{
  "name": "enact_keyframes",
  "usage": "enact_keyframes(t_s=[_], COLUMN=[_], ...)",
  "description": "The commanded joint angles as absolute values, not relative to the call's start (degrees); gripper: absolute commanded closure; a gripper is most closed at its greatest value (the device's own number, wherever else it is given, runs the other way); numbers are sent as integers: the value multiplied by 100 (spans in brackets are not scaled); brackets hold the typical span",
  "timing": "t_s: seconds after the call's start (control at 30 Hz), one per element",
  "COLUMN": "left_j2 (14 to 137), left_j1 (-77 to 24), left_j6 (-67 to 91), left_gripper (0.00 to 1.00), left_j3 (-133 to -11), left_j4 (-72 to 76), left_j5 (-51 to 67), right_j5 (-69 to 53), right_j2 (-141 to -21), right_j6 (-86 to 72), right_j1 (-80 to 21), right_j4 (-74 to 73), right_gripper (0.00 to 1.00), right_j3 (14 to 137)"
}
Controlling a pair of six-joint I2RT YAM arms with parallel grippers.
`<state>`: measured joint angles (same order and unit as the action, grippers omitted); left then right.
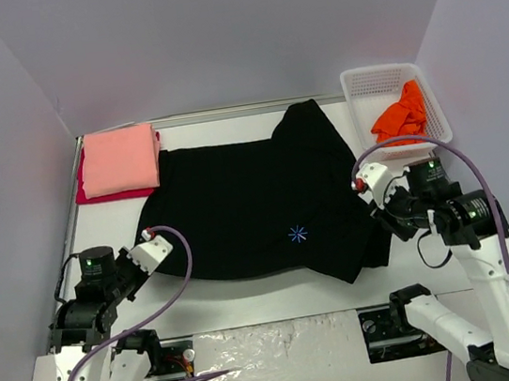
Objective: Fold and stack the t-shirts
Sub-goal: Grap the side of the flattened tshirt closest away from the robot with both arms, then fold the flattened tshirt in 1/3 of the way
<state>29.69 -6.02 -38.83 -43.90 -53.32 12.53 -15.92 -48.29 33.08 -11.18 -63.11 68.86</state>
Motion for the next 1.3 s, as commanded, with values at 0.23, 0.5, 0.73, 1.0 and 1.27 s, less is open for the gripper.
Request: enact_keyframes(t_s=[0.23,0.5,0.73,1.0,1.27], left_j2=[3269,3436,3848,4438,4798], left_j1=[-563,-562,-571,-563,-563], left_j6=[-3797,-3718,-3691,-3683,-3683], left_gripper=[98,98,97,98,97], left_j3=[-4316,-4061,-3902,-3929,-3929], left_j4=[-4878,-4544,-4097,-3718,-3472], left_j5=[1072,633,624,650,659], right_j5=[-1415,-1274,-1230,-1081,-949], right_j2=[-6186,-7364,-8576,-9754,-10379], right_j6=[3454,3472,3358,3226,3032], right_j1=[-1081,-1081,-1081,-1081,-1169], right_j4=[-5608,-5089,-4624,-4412,-4473], right_gripper=[100,100,100,100,100], right_j3=[7215,7497,7786,8621,9562])
